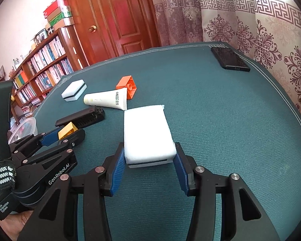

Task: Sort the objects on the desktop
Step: 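Grasp the yellow brick with the left tool while the right tool grasps the white sponge block, then carry the yellow brick into the bowl and open the left tool while the right tool carries the sponge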

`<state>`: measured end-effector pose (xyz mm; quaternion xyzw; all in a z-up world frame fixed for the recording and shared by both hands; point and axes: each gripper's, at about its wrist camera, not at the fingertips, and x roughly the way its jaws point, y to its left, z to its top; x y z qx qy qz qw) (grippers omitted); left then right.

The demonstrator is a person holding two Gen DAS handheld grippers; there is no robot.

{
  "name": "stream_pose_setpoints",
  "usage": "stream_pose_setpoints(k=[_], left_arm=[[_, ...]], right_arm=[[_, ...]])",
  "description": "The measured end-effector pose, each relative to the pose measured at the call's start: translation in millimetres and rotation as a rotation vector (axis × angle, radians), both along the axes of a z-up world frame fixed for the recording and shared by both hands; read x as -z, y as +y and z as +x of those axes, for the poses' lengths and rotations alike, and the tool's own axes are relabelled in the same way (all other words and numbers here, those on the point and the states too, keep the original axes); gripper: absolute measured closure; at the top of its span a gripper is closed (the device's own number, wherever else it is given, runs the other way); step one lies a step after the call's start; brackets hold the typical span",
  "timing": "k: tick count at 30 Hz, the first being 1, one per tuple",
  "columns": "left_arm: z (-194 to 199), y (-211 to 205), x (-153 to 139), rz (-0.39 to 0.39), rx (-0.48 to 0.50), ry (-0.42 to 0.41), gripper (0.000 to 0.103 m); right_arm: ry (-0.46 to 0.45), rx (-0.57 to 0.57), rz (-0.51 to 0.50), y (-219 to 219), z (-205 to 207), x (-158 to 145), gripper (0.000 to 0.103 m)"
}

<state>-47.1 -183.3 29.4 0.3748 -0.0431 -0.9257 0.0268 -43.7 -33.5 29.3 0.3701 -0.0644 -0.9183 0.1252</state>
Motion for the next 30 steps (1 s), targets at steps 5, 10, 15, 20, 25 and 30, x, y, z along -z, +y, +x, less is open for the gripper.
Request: stream_pose_setpoints(k=[5,10,15,20,25,30], left_arm=[[6.7,-3.1,0.1,0.037,-0.004,0.0,0.063],[17.7,-3.4,-1.6,0.053,0.003,0.0,0.062],[28.9,-9.5,-10.6,0.059,-0.009,0.019,0.062],[38.2,-21.6,-24.3,0.065,-0.032,0.052,0.062],[49.2,-37.8,-33.2,0.073,-0.064,0.077,0.062],[63.0,-59.3,-40.1,0.078,-0.1,0.098,0.062]], right_arm=[[0.008,0.001,-0.004,0.9,0.9,-0.9,0.054],[0.018,-0.003,-0.009,0.6,2.1,-2.3,0.054],[0.026,-0.008,-0.014,-0.2,3.4,-3.4,0.054],[0.039,-0.013,-0.012,-1.9,5.3,-4.5,0.054],[0.054,-0.011,-0.008,-2.2,7.0,-5.8,0.054],[0.063,0.0,0.001,-1.5,8.4,-6.5,0.054]])
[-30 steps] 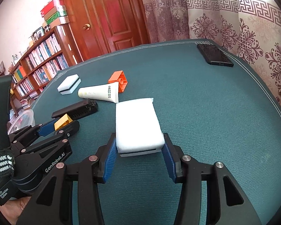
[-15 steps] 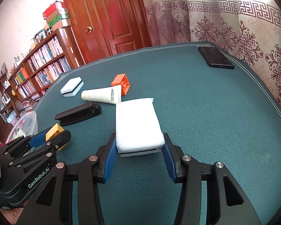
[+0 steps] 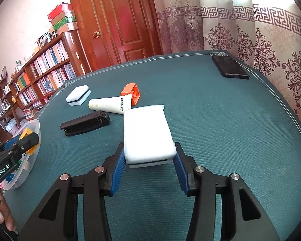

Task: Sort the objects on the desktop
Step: 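Carry the yellow brick into the bowl and open the left tool while the right tool carries the sponge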

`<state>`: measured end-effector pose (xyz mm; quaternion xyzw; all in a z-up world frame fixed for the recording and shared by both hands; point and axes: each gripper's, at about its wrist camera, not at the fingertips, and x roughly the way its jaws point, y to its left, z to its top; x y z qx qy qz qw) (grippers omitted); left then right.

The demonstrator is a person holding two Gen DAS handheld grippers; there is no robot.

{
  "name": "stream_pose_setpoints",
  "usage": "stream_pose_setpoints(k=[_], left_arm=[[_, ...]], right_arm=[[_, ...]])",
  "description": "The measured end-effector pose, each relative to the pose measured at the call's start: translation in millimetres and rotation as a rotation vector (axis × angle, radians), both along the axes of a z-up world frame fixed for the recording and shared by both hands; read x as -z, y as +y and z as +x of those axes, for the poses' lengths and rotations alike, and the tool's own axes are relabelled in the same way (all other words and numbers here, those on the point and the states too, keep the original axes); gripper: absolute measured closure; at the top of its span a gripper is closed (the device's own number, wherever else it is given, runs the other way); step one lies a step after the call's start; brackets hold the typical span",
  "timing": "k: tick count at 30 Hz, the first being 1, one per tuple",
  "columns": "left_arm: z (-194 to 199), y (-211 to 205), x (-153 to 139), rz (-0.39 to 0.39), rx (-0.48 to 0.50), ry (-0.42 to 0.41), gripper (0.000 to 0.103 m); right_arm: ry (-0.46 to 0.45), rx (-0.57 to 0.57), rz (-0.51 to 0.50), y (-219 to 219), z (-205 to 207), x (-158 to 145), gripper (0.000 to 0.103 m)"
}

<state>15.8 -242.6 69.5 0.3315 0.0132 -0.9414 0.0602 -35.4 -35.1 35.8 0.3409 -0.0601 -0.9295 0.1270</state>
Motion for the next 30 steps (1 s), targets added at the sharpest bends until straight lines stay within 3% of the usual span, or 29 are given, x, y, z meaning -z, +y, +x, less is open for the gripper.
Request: stream_pose_setpoints(k=[12,30], left_arm=[[30.8,-65.8,-5.3,0.034,-0.113,0.028,0.062],[38.4,-116.3,-1.1,0.087,-0.173,0.051,0.062]], right_arm=[[0.01,0.043,0.059,-7.7,9.5,-1.2,0.054],[0.03,-0.166,0.023,-101.7,43.6,-25.7,0.054]])
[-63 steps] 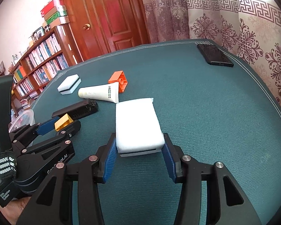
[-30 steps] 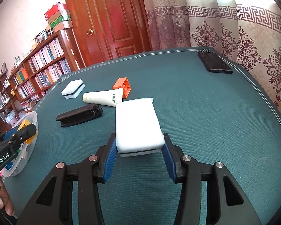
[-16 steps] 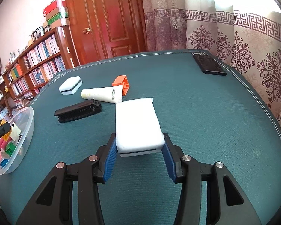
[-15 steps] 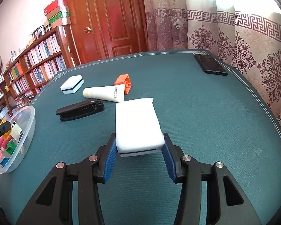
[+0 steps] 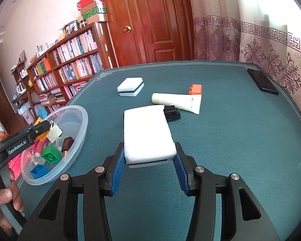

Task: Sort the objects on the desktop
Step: 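Carry the yellow brick into the bowl and open the left tool while the right tool carries the sponge, then lower the white sponge block into the clear bowl and open the right tool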

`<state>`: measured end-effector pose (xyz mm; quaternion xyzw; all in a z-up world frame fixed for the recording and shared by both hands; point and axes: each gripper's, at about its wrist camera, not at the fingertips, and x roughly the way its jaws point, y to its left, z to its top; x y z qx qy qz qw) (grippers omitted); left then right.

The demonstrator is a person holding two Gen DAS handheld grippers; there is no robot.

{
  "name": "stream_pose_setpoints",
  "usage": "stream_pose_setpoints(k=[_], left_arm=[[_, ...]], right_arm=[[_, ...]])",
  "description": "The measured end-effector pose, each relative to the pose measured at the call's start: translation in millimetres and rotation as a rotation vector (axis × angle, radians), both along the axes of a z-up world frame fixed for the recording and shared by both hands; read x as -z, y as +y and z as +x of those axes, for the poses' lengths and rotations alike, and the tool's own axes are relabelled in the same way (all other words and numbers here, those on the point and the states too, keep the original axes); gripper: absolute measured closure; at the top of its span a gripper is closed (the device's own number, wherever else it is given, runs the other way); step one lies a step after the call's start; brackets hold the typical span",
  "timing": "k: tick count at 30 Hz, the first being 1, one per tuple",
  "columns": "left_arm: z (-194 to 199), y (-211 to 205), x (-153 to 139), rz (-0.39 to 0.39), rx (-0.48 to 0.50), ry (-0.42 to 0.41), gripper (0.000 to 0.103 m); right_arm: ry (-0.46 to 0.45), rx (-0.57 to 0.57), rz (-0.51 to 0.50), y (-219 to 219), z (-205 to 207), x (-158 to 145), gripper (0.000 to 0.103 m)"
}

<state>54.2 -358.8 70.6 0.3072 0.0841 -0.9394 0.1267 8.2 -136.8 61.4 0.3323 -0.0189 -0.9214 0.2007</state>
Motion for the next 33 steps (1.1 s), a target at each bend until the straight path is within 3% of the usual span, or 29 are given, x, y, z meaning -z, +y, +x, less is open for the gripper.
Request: stream_pose_setpoints(k=[10,11,13,15,33], left_arm=[[4.9,-19.8,3.2,0.038,0.006,-0.005,0.061],[5.4,-22.1,3.2,0.043,0.005,-0.005,0.058],[5.8,-25.8,3.1,0.055,-0.002,-0.001,0.029],[8.3,-29.3,1.9,0.067,-0.007,0.019,0.023],[19.7,-64.0,-8.8,0.092,-0.086,0.06,0.022]], right_arm=[[0.024,-0.123,0.017,-65.5,4.2,-7.6,0.054],[0.03,-0.136,0.022,-72.3,4.8,-7.6,0.054],[0.044,-0.157,0.037,-86.0,4.6,-7.4,0.054],[0.059,-0.169,0.053,-97.1,3.8,-7.1,0.054],[0.04,-0.245,0.119,-137.0,-13.6,6.6,0.053]])
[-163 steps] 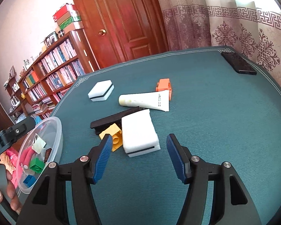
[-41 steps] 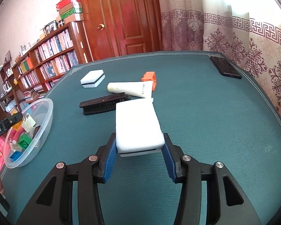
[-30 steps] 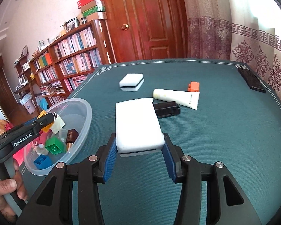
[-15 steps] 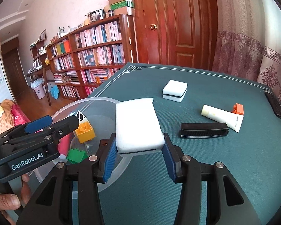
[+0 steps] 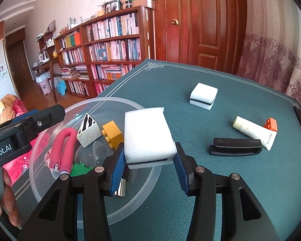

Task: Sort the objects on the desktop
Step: 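Lower the white sponge block into the clear bowl and open the right tool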

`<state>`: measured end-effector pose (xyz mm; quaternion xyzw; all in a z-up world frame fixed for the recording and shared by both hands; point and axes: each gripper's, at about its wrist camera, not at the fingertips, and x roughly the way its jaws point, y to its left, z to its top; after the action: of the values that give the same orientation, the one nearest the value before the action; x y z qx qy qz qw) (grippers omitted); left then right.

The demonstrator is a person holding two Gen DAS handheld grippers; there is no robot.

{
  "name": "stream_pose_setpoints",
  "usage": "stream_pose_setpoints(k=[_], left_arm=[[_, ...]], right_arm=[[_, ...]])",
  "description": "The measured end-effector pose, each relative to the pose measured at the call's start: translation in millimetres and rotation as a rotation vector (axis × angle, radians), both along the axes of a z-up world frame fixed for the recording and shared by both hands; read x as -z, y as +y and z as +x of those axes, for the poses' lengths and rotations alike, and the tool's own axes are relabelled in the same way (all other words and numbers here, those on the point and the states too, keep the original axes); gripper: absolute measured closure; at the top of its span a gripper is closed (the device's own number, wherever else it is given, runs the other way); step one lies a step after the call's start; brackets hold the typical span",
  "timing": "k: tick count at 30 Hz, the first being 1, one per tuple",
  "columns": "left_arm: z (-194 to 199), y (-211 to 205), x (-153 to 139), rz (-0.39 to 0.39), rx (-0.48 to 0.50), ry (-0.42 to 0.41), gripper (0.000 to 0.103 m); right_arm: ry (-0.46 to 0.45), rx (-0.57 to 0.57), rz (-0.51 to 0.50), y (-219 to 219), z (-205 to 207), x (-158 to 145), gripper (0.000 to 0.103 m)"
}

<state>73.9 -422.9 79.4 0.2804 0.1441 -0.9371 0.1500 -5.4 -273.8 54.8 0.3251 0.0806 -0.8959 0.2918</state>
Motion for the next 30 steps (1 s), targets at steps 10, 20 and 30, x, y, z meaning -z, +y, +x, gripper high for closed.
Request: stream_pose_setpoints(k=[10,20,30], left_arm=[[3.3,-0.9,-1.8,0.008,-0.003,0.009,0.021],[3.7,-2.9,-2.0,0.018,0.0,0.01,0.021],[4.5,-1.6,-1.3,0.023,-0.001,0.009,0.02]], right_arm=[[-0.031,-0.033,0.033,-6.6,3.2,5.0,0.044],[-0.032,-0.083,0.025,-12.6,6.1,3.4,0.044],[-0.044,-0.057,-0.044,-4.5,7.1,-2.2,0.044]])
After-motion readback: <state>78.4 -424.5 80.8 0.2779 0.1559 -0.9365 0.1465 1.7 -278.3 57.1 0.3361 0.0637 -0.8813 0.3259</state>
